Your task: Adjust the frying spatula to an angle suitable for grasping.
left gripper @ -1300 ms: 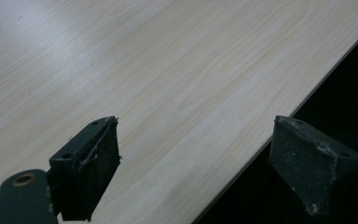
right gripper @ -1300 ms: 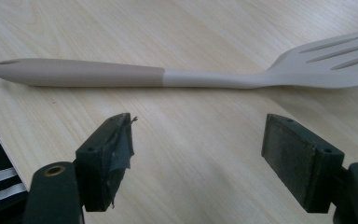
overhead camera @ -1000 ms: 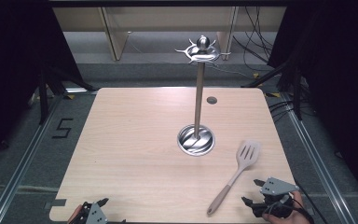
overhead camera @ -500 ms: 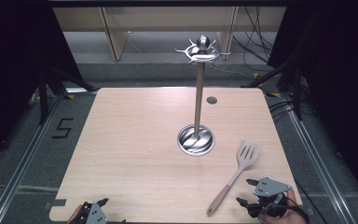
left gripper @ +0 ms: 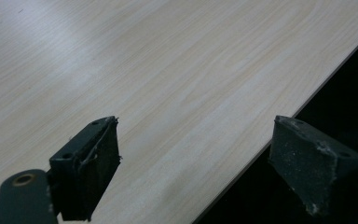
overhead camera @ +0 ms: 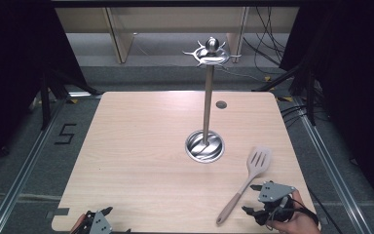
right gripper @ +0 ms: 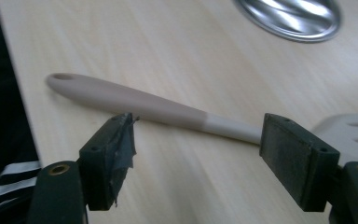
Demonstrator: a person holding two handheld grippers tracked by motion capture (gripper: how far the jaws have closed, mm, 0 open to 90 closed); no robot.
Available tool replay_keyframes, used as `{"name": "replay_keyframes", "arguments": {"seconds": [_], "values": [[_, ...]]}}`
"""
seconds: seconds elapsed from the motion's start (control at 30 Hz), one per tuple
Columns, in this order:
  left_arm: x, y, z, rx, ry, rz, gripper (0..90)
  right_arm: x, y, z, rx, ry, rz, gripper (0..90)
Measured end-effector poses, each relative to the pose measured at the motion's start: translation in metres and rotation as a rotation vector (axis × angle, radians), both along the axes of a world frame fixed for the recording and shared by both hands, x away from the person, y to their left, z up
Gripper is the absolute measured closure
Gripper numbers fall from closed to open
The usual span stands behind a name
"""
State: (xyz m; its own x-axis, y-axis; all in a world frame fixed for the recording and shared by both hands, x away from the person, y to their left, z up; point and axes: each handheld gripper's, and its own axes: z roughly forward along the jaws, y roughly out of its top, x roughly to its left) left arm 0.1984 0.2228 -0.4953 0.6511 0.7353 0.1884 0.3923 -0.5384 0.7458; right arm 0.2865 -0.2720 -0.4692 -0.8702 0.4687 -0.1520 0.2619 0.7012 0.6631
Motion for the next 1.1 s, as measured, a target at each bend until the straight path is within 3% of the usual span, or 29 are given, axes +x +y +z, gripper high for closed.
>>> {"name": "replay_keyframes", "arguments": {"seconds": [0.03, 0.1, 0.13, 0.17, 0.23, 0.3, 0.33, 0.4, 0.47, 0.53, 0.6, 0.67, 0.8, 0.93, 1.0, 1.03, 1.07, 1.1], "values": [[0.0, 0.0, 0.0, -0.014, 0.009, -0.003, 15.1, 0.003, 0.005, 0.0, -0.005, 0.027, 0.031, 24.9], [0.0, 0.0, 0.001, 0.003, 0.005, -0.006, 15.1, 0.006, 0.01, -0.001, -0.014, 0.033, 0.048, 23.8], [-0.001, 0.0, 0.001, -0.009, 0.023, -0.016, 15.1, 0.007, 0.011, -0.001, -0.016, 0.041, 0.052, 23.8], [0.0, -0.001, 0.0, -0.011, 0.002, -0.003, 15.1, 0.009, 0.012, 0.0, -0.031, 0.053, 0.06, 23.8], [0.0, 0.001, 0.002, 0.004, 0.025, -0.019, 15.1, 0.012, 0.014, -0.002, -0.037, 0.034, 0.089, 23.5], [0.0, 0.0, 0.0, -0.008, 0.004, -0.002, 15.1, 0.014, 0.017, -0.002, -0.055, 0.055, 0.066, 23.3], [0.0, 0.0, 0.0, -0.014, 0.006, 0.0, 15.1, 0.018, 0.02, -0.002, -0.069, 0.045, 0.098, 23.0], [0.0, 0.002, 0.002, 0.003, 0.026, -0.015, 15.1, 0.02, 0.024, -0.002, -0.084, 0.062, 0.086, 22.4], [0.0, 0.001, 0.001, -0.004, 0.014, -0.005, 15.1, 0.026, 0.028, -0.004, -0.101, 0.042, 0.156, 21.7], [0.0, 0.0, 0.0, -0.003, -0.001, -0.001, 15.1, 0.027, 0.03, -0.004, -0.112, 0.055, 0.161, 21.5], [0.0, 0.0, 0.0, -0.005, -0.008, 0.001, 15.1, 0.03, 0.035, -0.007, -0.155, 0.089, 0.182, 20.8], [-0.001, 0.0, 0.001, -0.012, 0.0, -0.003, 15.1, 0.033, 0.039, -0.009, -0.163, 0.103, 0.203, 21.4], [-0.001, 0.001, 0.003, -0.007, 0.02, -0.019, 15.1, 0.039, 0.041, -0.013, -0.182, 0.144, 0.214, 22.0], [-0.001, 0.0, 0.002, -0.021, 0.01, -0.012, 15.1, 0.043, 0.04, -0.014, -0.191, 0.139, 0.217, 21.9], [-0.001, 0.0, 0.002, -0.008, -0.001, -0.012, 15.1, 0.043, 0.04, -0.015, -0.203, 0.142, 0.215, 22.4], [-0.002, -0.001, 0.001, -0.041, -0.001, 0.002, 15.1, 0.043, 0.04, -0.015, -0.207, 0.14, 0.222, 22.9], [0.0, 0.001, 0.003, 0.004, -0.001, -0.02, 15.1, 0.043, 0.04, -0.015, -0.209, 0.158, 0.231, 22.9], [-0.001, 0.002, 0.003, -0.004, 0.021, -0.02, 15.1, 0.043, 0.04, -0.016, -0.215, 0.157, 0.229, 23.0]]}}
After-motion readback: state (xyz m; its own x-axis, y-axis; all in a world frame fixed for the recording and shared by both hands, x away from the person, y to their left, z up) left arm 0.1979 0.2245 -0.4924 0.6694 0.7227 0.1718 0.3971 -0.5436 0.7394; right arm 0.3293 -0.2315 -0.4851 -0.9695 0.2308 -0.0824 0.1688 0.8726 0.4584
